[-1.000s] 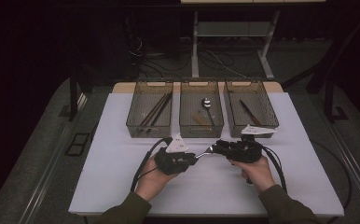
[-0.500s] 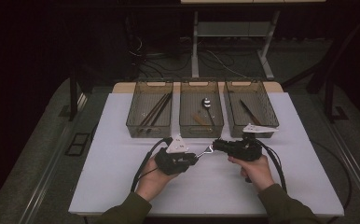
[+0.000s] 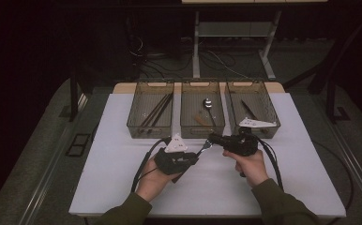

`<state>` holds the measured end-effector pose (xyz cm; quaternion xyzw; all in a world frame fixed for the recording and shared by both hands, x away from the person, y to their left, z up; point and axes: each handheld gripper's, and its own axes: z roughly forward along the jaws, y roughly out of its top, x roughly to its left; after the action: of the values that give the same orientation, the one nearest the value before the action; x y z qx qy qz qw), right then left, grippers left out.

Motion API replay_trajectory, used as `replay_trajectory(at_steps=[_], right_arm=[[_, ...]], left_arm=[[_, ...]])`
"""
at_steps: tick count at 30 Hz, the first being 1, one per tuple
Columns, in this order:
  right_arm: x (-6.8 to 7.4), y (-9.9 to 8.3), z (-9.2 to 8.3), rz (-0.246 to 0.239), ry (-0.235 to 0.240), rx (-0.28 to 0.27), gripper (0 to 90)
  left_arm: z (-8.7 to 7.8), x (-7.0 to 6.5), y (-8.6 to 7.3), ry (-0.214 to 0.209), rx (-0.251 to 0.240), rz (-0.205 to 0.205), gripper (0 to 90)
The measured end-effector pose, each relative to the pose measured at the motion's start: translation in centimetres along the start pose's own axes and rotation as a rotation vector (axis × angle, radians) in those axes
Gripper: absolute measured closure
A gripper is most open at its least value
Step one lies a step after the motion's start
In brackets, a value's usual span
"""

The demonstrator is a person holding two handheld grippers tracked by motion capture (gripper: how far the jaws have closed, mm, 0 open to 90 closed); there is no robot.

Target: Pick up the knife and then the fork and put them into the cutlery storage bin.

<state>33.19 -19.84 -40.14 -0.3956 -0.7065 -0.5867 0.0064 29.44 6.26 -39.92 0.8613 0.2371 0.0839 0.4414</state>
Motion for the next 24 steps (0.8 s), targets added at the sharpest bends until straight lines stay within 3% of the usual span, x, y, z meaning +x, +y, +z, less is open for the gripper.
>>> replay_trajectory(at_steps=[4,7,12,16,20,24], right_arm=[[0.3,0.1,0.1,0.007,0.005,-0.007,86.0],[0.6,0.3,0.2,-0.015,-0.005,-0.007,86.4],[0.8,0.8,-0.1,-0.014,-0.005,-0.027,86.5],[0.7,1.6,-0.9,-0.038,-0.031,-0.030,86.3],[0.2,2.2,-1.8,-0.064,-0.068,-0.021,86.4],[-0.4,2.9,-3.1,-0.078,-0.106,-0.021,86.3]], left_arm=[[0.4,-0.2,-0.1,-0.017,0.000,0.006,74.7],[0.6,-0.2,-0.2,-0.037,-0.005,0.005,72.1],[0.0,0.4,-0.6,-0.063,-0.041,-0.013,57.2],[-0.8,0.8,-1.5,-0.058,-0.083,-0.029,43.5],[-2.0,1.5,-3.0,-0.048,-0.078,-0.026,36.8],[-2.7,2.0,-4.4,-0.029,-0.071,-0.032,23.9]])
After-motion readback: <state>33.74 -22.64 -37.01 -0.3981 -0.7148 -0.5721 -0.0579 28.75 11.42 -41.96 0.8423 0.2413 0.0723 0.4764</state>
